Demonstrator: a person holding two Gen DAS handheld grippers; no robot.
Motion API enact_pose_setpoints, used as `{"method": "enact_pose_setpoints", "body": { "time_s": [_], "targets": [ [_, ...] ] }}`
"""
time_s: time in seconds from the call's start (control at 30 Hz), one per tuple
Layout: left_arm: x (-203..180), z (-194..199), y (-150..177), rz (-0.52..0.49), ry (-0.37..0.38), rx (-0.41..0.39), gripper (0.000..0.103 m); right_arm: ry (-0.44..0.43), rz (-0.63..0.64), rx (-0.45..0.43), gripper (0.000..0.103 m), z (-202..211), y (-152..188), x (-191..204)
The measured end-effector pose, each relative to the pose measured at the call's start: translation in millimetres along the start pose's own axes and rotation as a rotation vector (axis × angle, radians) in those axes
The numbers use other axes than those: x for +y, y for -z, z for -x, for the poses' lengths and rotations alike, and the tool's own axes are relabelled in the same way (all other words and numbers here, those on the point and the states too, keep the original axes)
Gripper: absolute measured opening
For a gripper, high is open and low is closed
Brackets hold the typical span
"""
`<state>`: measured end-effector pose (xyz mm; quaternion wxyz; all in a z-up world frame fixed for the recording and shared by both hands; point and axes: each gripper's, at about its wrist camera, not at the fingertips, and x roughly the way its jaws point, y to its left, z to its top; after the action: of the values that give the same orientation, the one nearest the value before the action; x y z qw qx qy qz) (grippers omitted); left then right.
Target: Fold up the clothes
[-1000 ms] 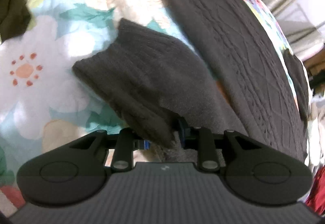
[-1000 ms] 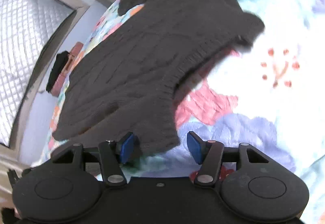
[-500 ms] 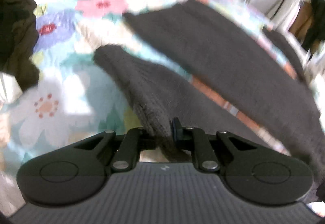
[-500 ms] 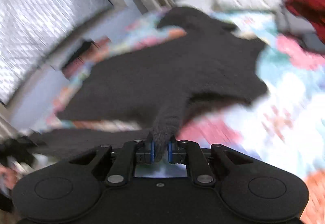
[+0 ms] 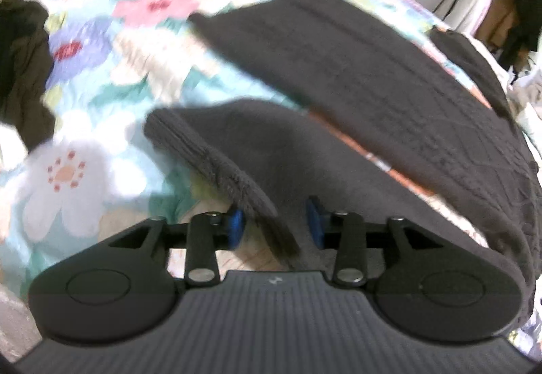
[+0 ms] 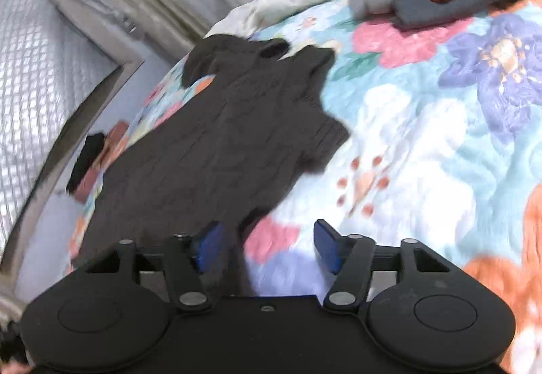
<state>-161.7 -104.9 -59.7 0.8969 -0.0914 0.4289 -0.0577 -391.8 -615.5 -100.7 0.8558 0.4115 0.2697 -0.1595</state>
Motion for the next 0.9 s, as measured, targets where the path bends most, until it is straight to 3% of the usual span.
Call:
{"method": "enact_pose_setpoints", "body": {
  "time_s": [0.17, 0.23, 0.27, 0.3, 0.33, 0.43, 0.47, 0.53, 0.6, 0.67, 0.7, 0.73, 0.83, 0.9],
  "targets": [
    [-8.9, -8.3, 3.1, -0.052, -0.049, 0.012, 0.047, 0.004, -0.075, -0.036, 0.069, -36.0, -17.8, -14.9],
    [-8.5, -13.6, 4.2, -0.049, -0.066, 0.034, 0.047, 0.015, -0.04, -0.063, 0.065, -49.0, -25.8, -6.3],
    [-8.0, -14.5, 4.3, -0.043, -0.07, 0.042, 0.047, 0.025, -0.01, -0.071, 0.056, -52.6, -28.9, -4.2],
    [-7.5, -14.3, 4.4, -0.037, -0.072, 0.045, 0.047, 0.039, 0.035, -0.07, 0.008, -57.2, -33.3, 0.1],
    [-6.9, -14.2, 4.3, -0.031, -0.076, 0.047, 0.047, 0.058, 0.095, -0.071, 0.01, -57.7, -38.4, 7.2],
    [-5.4, -14.3, 4.7, -0.027, -0.107, 0.054, 0.047, 0.132, 0.251, -0.245, 0.008, -25.4, -43.0, 29.3],
    [-4.4, -15.8, 5.3, -0.026, -0.125, 0.063, 0.047, 0.138, 0.246, -0.248, 0.007, -21.1, -45.3, 27.2],
    [-1.5, -19.6, 5.7, -0.017, -0.132, 0.078, 0.047, 0.15, 0.213, -0.205, 0.008, -24.0, -49.6, 16.8],
    [-1.0, -21.1, 5.2, -0.015, -0.128, 0.083, 0.047, 0.184, 0.213, -0.105, 0.008, -47.9, -48.1, 4.7],
    [-2.7, -19.2, 5.2, -0.026, -0.13, 0.08, 0.047, 0.193, 0.224, -0.101, 0.012, -51.8, -39.8, 2.6],
    [-3.8, -15.7, 4.9, -0.033, -0.124, 0.074, 0.047, 0.196, 0.229, -0.105, 0.018, -52.5, -35.4, 1.9],
    [-5.4, -10.8, 4.4, -0.039, -0.114, 0.066, 0.048, 0.202, 0.226, -0.104, 0.032, -47.7, -33.9, 4.8],
    [-11.9, 6.9, 3.9, -0.056, -0.086, 0.037, 0.061, 0.222, 0.209, -0.098, 0.052, -29.6, -31.2, 15.4],
    [-19.6, 21.1, 5.8, -0.076, -0.07, 0.018, 0.071, 0.23, 0.246, -0.083, 0.057, -12.3, -28.6, 29.4]
  ]
}}
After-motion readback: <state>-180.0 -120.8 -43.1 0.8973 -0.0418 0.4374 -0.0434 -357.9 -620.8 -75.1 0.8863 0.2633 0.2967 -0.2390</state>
